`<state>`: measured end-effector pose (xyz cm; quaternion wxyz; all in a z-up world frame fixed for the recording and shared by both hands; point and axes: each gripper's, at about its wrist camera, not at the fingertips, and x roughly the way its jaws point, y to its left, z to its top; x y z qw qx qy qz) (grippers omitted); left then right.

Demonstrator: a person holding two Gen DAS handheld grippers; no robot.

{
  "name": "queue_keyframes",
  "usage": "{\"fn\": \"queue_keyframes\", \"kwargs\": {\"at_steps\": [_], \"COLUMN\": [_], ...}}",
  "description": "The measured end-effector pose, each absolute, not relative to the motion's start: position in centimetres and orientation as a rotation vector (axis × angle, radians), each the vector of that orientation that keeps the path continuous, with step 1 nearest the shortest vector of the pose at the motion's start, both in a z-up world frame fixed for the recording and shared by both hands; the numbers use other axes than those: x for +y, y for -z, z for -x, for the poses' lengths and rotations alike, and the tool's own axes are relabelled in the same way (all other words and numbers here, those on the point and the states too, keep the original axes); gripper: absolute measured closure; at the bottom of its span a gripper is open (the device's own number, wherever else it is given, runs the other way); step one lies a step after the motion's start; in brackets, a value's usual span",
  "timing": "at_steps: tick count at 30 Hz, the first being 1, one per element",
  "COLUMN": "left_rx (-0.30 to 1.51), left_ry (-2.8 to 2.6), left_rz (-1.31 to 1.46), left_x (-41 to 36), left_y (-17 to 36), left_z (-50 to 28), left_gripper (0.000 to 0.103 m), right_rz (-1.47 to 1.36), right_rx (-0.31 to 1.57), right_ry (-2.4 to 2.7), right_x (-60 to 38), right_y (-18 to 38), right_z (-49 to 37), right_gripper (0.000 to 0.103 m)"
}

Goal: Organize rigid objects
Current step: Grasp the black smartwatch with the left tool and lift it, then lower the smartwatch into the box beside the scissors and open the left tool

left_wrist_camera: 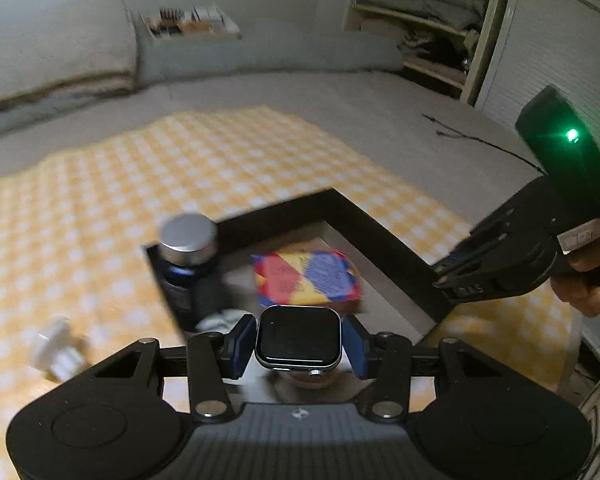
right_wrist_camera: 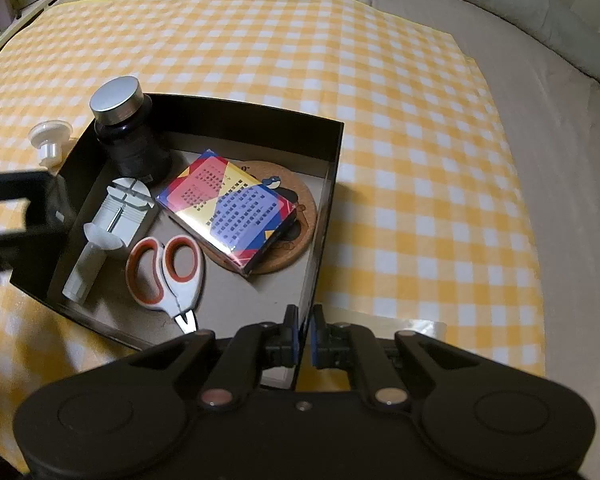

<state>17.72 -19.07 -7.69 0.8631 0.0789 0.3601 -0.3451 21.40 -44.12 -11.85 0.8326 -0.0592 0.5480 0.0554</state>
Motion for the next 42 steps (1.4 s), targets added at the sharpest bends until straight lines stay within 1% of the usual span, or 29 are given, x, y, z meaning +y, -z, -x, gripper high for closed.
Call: {"fn": "queue_keyframes", "kwargs": {"at_steps": [3, 9, 16, 17, 20, 24, 34, 40, 42], "left_rx": [0.816, 0.958, 0.980, 0.983, 1.004, 1.047, 1.019, 1.012, 1.001], "left_ry": [0.746, 0.744, 0.771, 0.774, 0.784, 0.757, 0.814, 0.819, 0.818], "left_rz": [-0.152, -0.011, 0.084, 0.098, 0.189, 0.224, 0.129, 0.117, 0.111], "left_x": [-20.8, -23.3, -25.1, -25.1, -24.8, -24.3, -24.6, -24.0, -23.7], "left_y": [8.4, 10.1, 10.9, 10.9, 11.7, 12.6, 11.9, 11.6, 11.3], "left_z": [-18.3, -19.6, -20.2, -20.3, -20.7, -21.0, -20.0, -19.6, -19.4], "left_gripper": [0.055, 0.055, 0.054, 0.051, 0.034, 0.033, 0.033, 0.024, 0.017], "right_rz": [0.105, 0.073, 0.042, 0.039, 0.033, 0.026, 0.034, 0.054, 0.064], "right_rx": [1.162, 1.150, 1.145, 1.145, 1.145, 1.144, 1.144, 1.142, 1.141], "right_ry": [-0.122, -0.127, -0.134, -0.135, -0.137, -0.137, -0.134, -0.133, -0.136], "right_x": [-44.5, -45.0, -45.3, -45.3, -45.5, -45.5, -45.4, -45.1, -45.1], "right_y": [11.7, 11.3, 11.3, 11.2, 11.2, 11.2, 11.1, 11.2, 11.3], "right_z": [-21.4, -21.2, -21.3, -21.2, -21.2, -21.2, -21.2, -21.1, -21.1], "right_gripper": [0.097, 0.097, 0.097, 0.097, 0.098, 0.098, 0.098, 0.098, 0.097]}}
